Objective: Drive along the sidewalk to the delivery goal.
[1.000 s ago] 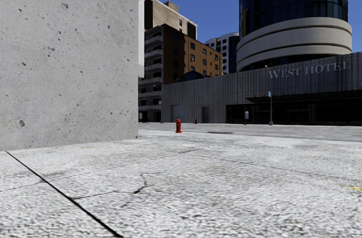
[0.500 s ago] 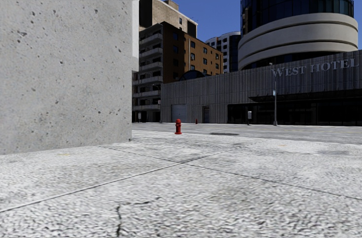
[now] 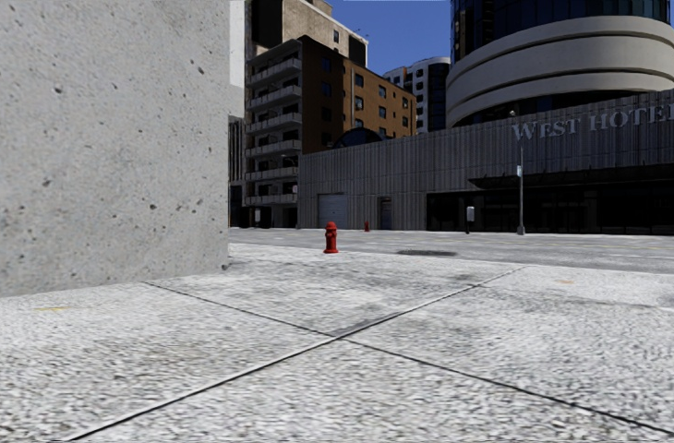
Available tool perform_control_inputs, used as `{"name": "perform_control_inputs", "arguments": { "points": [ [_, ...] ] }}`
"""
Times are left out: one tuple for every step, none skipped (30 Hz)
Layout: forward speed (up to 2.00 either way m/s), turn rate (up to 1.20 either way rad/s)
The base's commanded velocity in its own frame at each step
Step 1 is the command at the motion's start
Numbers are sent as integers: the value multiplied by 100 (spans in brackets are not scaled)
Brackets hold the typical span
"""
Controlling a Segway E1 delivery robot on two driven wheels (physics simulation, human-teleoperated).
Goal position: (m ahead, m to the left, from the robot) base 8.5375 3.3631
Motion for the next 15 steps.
{"name": "perform_control_inputs", "arguments": {
  "points": [
    [200, 0],
    [200, 0],
    [200, 0],
    [200, 0],
    [200, 0],
    [200, 0],
    [200, 0],
    [200, 0],
    [200, 0],
    [200, 0],
    [200, 0],
    [200, 0],
    [200, 0],
    [200, 0],
    [200, 0]
  ]
}}
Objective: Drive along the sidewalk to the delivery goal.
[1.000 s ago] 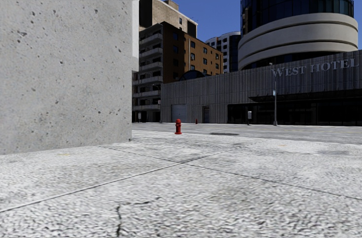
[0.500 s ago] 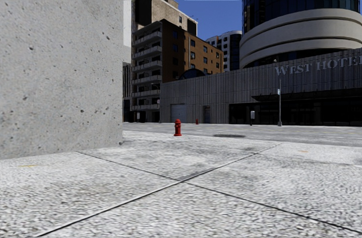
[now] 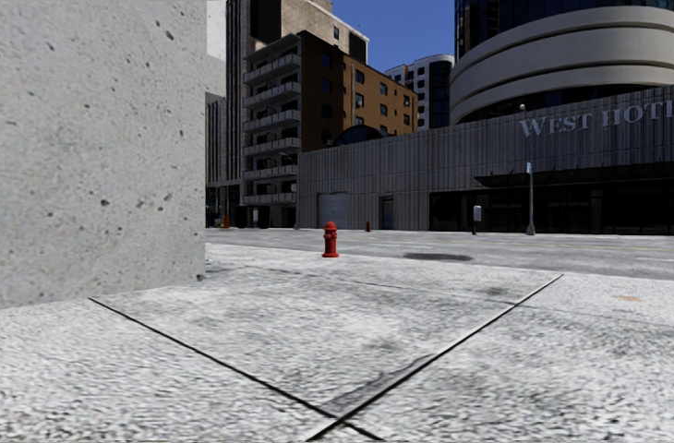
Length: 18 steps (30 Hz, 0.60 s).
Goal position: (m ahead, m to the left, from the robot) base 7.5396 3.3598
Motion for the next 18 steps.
{"name": "perform_control_inputs", "arguments": {
  "points": [
    [200, 0],
    [200, 0],
    [200, 0],
    [200, 0],
    [200, 0],
    [200, 0],
    [200, 0],
    [200, 0],
    [200, 0],
    [200, 0],
    [200, 0],
    [200, 0],
    [200, 0],
    [200, 0],
    [200, 0],
    [200, 0],
    [200, 0],
    [200, 0]
  ]
}}
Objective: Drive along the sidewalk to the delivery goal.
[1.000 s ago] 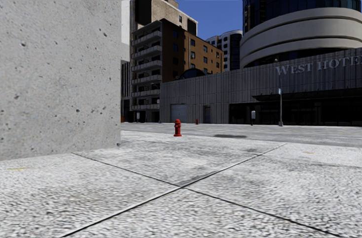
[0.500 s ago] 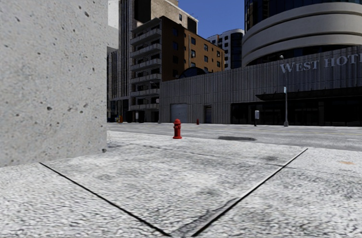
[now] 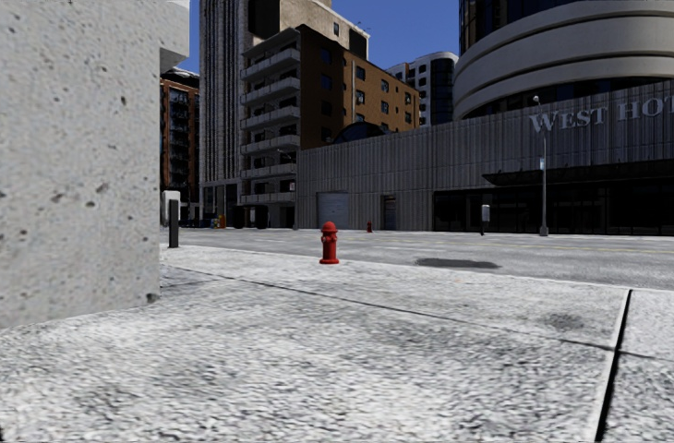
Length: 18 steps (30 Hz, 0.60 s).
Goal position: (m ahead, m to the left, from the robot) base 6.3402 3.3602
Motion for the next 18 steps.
{"name": "perform_control_inputs", "arguments": {
  "points": [
    [200, 0],
    [200, 0],
    [200, 0],
    [200, 0],
    [200, 0],
    [200, 0],
    [200, 0],
    [200, 0],
    [200, 0],
    [200, 0],
    [200, 0],
    [200, 0],
    [200, 5],
    [200, 15],
    [200, 27],
    [200, 27],
    [200, 31],
    [200, 32]
  ]
}}
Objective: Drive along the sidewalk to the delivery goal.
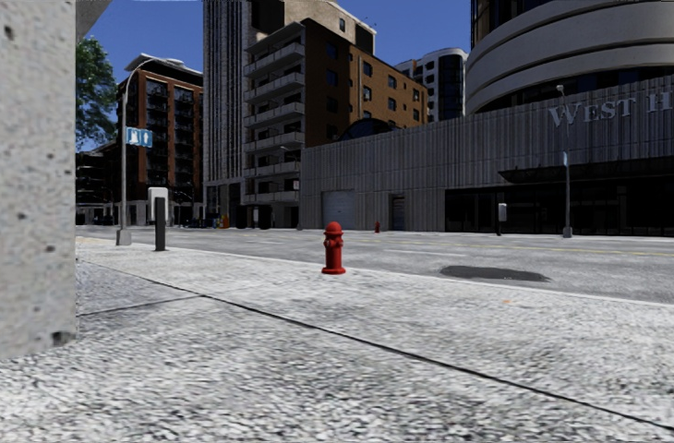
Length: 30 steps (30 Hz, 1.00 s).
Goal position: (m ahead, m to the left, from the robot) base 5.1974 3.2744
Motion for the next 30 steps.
{"name": "perform_control_inputs", "arguments": {
  "points": [
    [200, 32],
    [200, 32],
    [200, 32],
    [200, 32],
    [200, 32],
    [200, 32],
    [200, 32],
    [200, 32],
    [200, 34],
    [200, 44],
    [200, 48],
    [200, 48],
    [200, 48],
    [200, 48],
    [200, 48],
    [200, 48],
    [200, 48],
    [200, 48],
    [200, 48],
    [200, 48],
    [200, 48],
    [200, 48],
    [200, 48],
    [200, 48],
    [200, 48],
    [200, 48],
    [200, 48],
    [200, 48],
    [200, 48],
    [200, 48]
  ]
}}
